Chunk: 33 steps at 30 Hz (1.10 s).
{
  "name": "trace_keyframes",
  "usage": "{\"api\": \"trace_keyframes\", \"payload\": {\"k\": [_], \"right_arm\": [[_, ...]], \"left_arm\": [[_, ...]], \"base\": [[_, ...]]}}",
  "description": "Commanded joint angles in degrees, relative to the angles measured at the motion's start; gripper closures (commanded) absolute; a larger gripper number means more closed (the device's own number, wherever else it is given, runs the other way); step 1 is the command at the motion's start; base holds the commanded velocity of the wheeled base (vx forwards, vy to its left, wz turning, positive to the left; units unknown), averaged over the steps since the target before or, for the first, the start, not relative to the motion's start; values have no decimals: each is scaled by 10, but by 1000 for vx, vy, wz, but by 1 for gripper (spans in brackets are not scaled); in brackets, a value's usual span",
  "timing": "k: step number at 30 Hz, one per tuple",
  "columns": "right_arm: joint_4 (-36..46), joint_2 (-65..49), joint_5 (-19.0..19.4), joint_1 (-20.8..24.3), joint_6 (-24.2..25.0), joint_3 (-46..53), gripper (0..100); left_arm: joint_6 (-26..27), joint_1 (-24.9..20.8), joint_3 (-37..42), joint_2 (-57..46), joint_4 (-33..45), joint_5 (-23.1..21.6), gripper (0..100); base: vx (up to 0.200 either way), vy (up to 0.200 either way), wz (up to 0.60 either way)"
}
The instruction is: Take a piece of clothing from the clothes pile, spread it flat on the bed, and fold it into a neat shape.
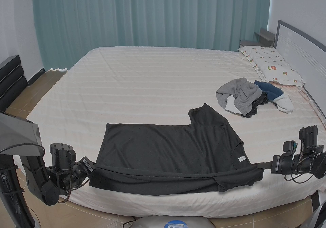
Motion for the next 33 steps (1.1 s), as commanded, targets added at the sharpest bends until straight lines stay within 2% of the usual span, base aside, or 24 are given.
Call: {"api": "trace_keyframes", "payload": {"k": [1, 7, 19, 25, 33], "right_arm": [[-2, 26, 1, -2, 1, -16, 100], [5, -21, 6, -8, 21, 2, 100], [5, -54, 3, -8, -18, 63, 100], [5, -28, 2, -8, -16, 28, 100], [-2, 96, 0, -2, -11, -60, 100]], "left_arm": [[-6, 1, -9, 0, 0, 2, 100], [-11, 2, 22, -34, 1, 0, 100], [-3, -1, 76, -70, 0, 0, 100], [-1, 1, 45, -53, 3, -9, 100], [-2, 4, -37, 42, 1, -15, 100]], "base": [[0, 0, 0], [0, 0, 0], [0, 0, 0], [0, 0, 0], [0, 0, 0]]}}
